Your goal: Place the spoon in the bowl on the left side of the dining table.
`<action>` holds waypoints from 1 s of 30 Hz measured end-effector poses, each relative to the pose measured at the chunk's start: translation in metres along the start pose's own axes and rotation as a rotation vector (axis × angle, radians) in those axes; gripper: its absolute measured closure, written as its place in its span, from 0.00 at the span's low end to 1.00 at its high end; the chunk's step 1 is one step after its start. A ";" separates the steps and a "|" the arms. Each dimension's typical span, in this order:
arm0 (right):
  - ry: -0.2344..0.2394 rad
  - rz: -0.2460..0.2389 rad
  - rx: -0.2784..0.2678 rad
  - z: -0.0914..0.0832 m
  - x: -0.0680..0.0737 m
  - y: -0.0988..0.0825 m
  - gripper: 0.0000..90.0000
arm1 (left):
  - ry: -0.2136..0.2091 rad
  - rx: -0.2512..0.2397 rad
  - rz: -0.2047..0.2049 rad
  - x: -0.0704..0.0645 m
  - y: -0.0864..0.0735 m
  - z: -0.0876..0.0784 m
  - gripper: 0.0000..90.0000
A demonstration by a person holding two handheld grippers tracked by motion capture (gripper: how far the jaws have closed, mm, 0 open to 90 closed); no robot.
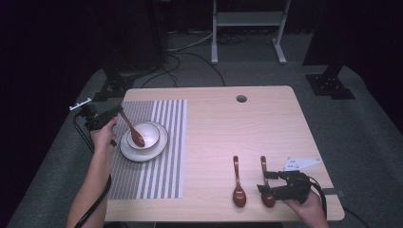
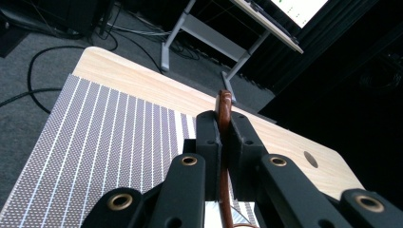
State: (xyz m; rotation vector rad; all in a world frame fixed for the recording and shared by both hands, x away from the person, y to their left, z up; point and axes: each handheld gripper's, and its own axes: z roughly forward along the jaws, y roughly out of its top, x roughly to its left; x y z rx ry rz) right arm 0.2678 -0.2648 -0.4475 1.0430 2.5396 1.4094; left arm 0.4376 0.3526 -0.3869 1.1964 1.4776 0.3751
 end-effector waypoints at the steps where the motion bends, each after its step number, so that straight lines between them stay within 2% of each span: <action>1: 0.000 -0.001 0.000 0.000 0.000 0.000 0.37 | 0.001 0.000 -0.002 0.001 -0.001 0.001 0.94; 20: 0.000 0.001 0.005 0.001 0.000 -0.001 0.37 | -0.006 0.006 -0.030 0.009 -0.012 0.006 0.93; 30: 0.001 0.000 0.005 0.002 0.000 -0.001 0.37 | -0.007 0.031 -0.042 0.015 -0.019 0.009 0.90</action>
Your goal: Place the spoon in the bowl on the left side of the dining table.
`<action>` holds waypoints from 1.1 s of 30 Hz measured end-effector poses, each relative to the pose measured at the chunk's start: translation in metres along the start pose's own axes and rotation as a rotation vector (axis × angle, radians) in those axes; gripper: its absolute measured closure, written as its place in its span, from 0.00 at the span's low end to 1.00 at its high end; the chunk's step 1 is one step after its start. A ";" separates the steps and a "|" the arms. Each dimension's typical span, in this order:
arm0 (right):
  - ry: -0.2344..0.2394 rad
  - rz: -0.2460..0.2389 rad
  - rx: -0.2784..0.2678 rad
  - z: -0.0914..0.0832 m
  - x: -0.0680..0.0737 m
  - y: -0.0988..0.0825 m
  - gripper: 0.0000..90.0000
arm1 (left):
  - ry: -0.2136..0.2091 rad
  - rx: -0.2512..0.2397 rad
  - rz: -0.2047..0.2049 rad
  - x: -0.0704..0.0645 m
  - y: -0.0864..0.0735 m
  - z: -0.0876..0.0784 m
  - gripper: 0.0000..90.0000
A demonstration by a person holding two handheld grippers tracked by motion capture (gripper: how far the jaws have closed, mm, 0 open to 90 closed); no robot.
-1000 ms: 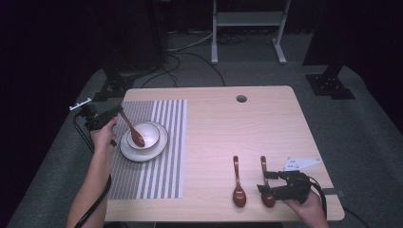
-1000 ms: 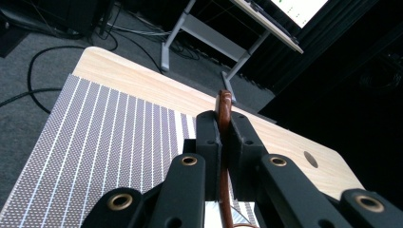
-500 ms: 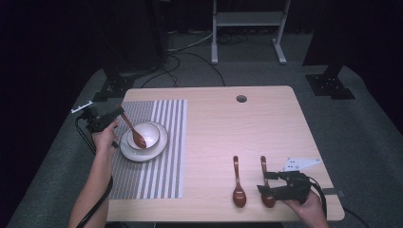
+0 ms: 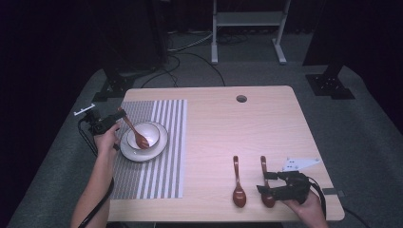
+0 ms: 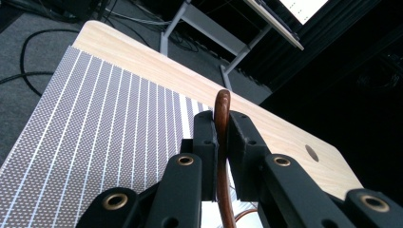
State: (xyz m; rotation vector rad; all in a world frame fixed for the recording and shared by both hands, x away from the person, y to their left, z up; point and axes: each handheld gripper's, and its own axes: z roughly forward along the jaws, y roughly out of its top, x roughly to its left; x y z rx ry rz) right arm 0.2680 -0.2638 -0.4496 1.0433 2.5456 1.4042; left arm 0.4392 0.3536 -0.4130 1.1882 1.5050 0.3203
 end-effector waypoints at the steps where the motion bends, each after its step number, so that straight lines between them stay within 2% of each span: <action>1: 0.000 0.000 0.000 0.000 0.000 0.000 0.37 | 0.000 0.000 0.000 0.000 0.000 0.000 0.89; 5: 0.000 0.000 0.000 0.000 0.000 0.000 0.37 | 0.000 0.010 -0.008 0.003 -0.002 0.000 0.85; 21: -0.005 0.007 -0.006 -0.002 -0.002 0.002 0.37 | 0.002 0.031 0.015 0.007 -0.006 -0.007 0.64; 29: -0.013 0.006 -0.003 -0.004 -0.004 0.004 0.36 | -0.010 0.038 0.032 0.003 -0.007 -0.012 0.58; 33: -0.022 0.009 -0.002 -0.006 -0.007 0.005 0.35 | 0.005 0.053 0.045 0.001 -0.007 -0.014 0.49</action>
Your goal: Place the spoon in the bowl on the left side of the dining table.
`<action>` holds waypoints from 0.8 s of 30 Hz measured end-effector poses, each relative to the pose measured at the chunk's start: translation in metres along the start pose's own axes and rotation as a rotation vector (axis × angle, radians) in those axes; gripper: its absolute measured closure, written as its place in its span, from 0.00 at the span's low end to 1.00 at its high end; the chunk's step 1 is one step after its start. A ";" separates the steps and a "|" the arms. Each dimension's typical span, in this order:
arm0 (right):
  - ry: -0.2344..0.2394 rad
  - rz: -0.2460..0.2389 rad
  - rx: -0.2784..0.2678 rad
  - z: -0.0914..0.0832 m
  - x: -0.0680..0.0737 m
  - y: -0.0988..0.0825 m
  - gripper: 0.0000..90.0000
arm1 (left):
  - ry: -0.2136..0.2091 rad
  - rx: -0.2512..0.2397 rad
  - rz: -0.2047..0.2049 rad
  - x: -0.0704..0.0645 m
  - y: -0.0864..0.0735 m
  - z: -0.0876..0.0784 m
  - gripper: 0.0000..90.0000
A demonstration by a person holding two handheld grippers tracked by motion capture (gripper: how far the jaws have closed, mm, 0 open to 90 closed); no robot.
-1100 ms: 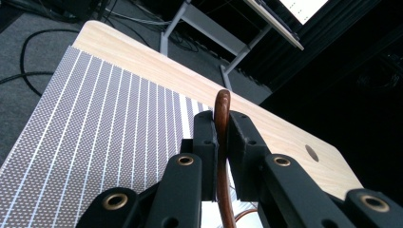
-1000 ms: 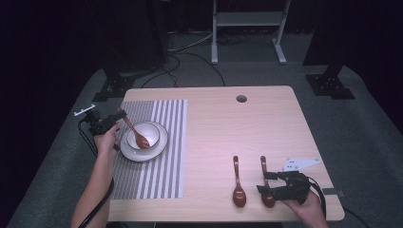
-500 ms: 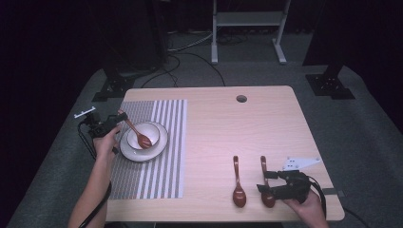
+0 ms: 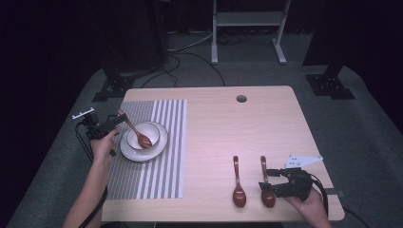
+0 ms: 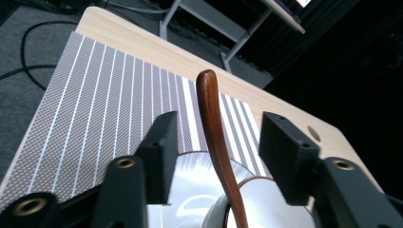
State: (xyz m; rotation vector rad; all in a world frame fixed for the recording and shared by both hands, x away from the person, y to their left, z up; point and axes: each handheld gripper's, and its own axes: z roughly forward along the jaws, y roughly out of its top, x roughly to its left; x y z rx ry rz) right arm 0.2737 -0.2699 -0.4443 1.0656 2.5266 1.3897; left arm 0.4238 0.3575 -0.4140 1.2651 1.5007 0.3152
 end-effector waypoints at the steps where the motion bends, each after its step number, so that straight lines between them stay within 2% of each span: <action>1: -0.002 0.002 -0.001 0.000 -0.001 0.000 0.35 | 0.003 0.003 0.007 0.000 -0.001 -0.001 0.49; 9: -0.021 0.034 -0.009 -0.002 -0.010 -0.002 0.30 | 0.026 0.024 0.005 0.008 -0.006 -0.011 0.32; 15: -0.027 0.045 -0.011 -0.001 -0.011 -0.001 0.29 | 0.020 0.027 -0.004 0.013 -0.010 -0.017 0.23; 17: -0.030 0.045 -0.008 -0.001 -0.010 0.000 0.29 | 0.004 0.027 -0.022 0.016 -0.012 -0.021 0.22; 23: -0.032 0.052 -0.023 -0.002 -0.011 0.002 0.29 | 0.008 0.033 -0.016 0.021 -0.016 -0.028 0.19; 24: -0.034 0.051 -0.021 -0.001 -0.013 0.002 0.29 | 0.012 0.034 -0.005 0.022 -0.017 -0.030 0.19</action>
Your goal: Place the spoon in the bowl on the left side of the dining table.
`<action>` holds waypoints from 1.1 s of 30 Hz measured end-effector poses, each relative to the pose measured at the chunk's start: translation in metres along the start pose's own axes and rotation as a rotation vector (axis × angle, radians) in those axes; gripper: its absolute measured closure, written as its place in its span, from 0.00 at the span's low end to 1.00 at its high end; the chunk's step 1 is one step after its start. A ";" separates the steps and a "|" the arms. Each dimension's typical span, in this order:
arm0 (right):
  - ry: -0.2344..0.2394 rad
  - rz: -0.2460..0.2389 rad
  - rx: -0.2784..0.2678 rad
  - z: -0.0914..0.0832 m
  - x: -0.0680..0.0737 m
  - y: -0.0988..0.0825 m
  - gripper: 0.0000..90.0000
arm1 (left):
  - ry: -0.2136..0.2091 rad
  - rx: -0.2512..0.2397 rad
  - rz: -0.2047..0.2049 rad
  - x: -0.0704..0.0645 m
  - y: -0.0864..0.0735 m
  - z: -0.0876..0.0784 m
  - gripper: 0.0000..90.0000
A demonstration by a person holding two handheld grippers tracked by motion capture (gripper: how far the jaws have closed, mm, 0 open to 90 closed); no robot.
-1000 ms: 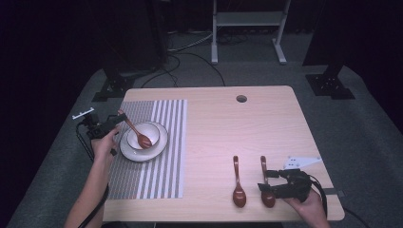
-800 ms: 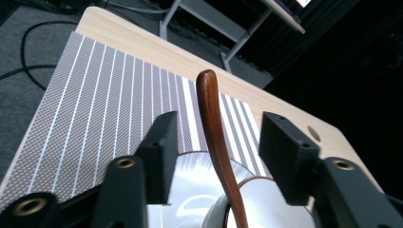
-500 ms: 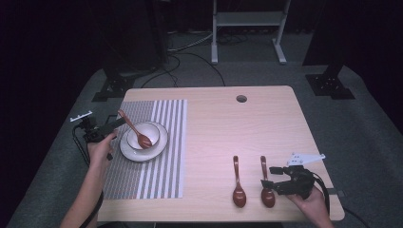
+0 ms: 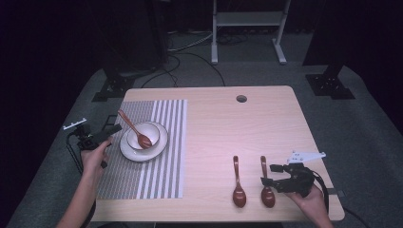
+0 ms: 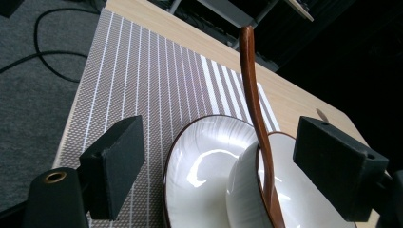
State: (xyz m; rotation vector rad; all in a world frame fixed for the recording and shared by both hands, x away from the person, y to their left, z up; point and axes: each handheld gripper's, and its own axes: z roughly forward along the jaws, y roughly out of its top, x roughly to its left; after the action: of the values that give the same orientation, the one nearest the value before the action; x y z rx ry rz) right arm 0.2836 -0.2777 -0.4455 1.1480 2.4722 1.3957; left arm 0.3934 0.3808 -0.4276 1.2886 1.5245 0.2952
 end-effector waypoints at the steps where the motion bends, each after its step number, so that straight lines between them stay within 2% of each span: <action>1: 0.000 0.000 0.000 0.000 0.000 0.000 0.29 | 0.001 0.000 0.001 0.000 -0.001 -0.001 0.19; 10: -0.001 0.007 0.004 -0.001 -0.001 -0.002 0.29 | -0.010 0.005 0.002 0.002 -0.006 -0.004 0.19; 16: -0.004 0.007 -0.001 -0.004 0.000 -0.003 0.29 | -0.020 0.002 0.016 -0.001 -0.012 -0.010 0.19; 21: -0.008 0.010 -0.005 -0.006 0.000 -0.005 0.29 | -0.039 0.002 0.047 -0.007 -0.019 -0.017 0.18; 23: -0.010 0.011 -0.009 -0.007 0.000 -0.005 0.29 | -0.033 0.006 0.048 -0.008 -0.020 -0.016 0.12; 26: -0.013 0.012 -0.013 -0.009 0.000 -0.006 0.29 | -0.046 0.019 0.067 -0.015 -0.026 -0.016 0.12; 33: -0.024 0.011 -0.019 -0.015 0.000 -0.007 0.29 | -0.064 0.025 0.094 -0.027 -0.028 -0.018 0.09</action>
State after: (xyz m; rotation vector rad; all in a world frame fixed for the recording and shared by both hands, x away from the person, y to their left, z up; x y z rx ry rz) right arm 0.2741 -0.2904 -0.4425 1.1690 2.4349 1.3964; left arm 0.3591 0.3556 -0.4262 1.3792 1.4208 0.2933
